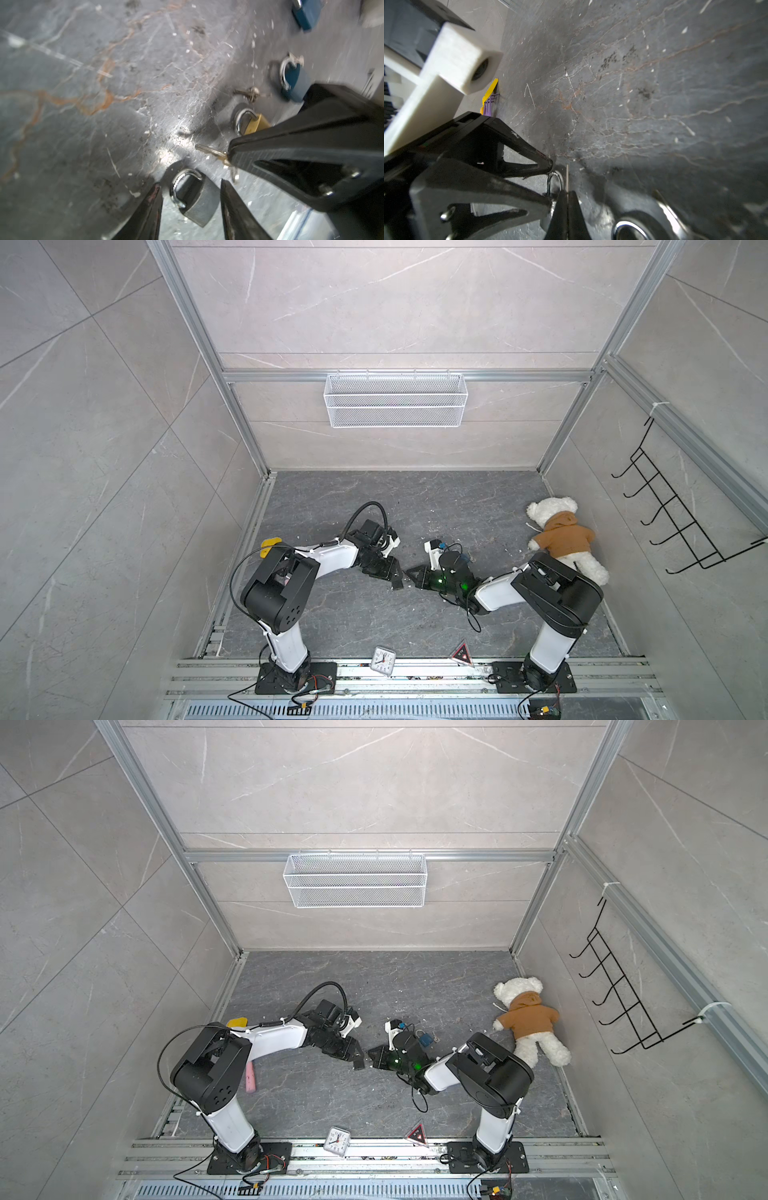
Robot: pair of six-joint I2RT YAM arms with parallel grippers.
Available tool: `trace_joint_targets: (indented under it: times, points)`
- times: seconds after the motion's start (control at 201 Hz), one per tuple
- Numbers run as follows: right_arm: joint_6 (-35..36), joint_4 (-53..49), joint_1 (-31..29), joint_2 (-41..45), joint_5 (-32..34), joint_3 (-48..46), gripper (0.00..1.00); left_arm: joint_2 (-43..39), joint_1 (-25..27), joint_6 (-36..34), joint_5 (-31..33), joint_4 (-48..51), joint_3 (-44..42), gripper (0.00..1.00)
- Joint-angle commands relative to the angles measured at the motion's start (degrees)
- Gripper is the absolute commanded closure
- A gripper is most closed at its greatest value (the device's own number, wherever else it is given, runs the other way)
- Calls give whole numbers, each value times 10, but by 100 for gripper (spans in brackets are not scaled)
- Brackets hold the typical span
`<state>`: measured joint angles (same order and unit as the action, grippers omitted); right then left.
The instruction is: Lock with the key
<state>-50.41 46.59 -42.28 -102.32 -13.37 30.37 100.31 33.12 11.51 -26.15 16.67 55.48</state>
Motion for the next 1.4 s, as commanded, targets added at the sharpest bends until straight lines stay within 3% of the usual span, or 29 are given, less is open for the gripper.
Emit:
trace_joint_targets:
  times: [0.0, 0.279, 0.418, 0.587, 0.672, 0.712, 0.741, 0.811, 0.901, 0.955, 1.164, 1.304, 1.398]
  points:
    - [-8, 10, -5, -9, 16, 14, 100, -51, -2, 12, 23, -2, 4, 41]
    - [-5, -22, -15, -17, 38, 33, 100, -194, -2, 55, 102, -58, -67, 37]
    - [-1, -45, -22, -21, 48, 46, 91, -262, -2, 62, 133, -76, -97, 37]
    - [15, -90, -30, -8, 65, 63, 63, -322, -2, 70, 162, -110, -140, 25]
    - [28, -119, -30, 11, 75, 68, 56, -339, -2, 77, 181, -119, -152, 23]
    - [35, -133, -30, 23, 82, 68, 51, -342, -2, 78, 186, -118, -153, 15]
    - [42, -147, -30, 35, 87, 69, 46, -345, -2, 80, 193, -117, -154, 2]
    - [61, -181, -30, 69, 102, 69, 40, -350, -2, 84, 214, -121, -159, 1]
    - [91, -232, -30, 123, 132, 67, 19, -362, -1, 95, 253, -128, -172, 0]
    - [117, -271, -30, 162, 151, 68, 1, -378, -2, 99, 282, -138, -185, 0]
    - [218, -429, -30, 276, 203, 102, 0, -462, 0, 57, 420, -204, -261, 0]
    - [248, -485, -31, 324, 256, 115, 0, -519, 1, -19, 551, -332, -351, 0]
    - [256, -502, -31, 344, 279, 114, 0, -512, -4, -88, 630, -385, -376, 0]
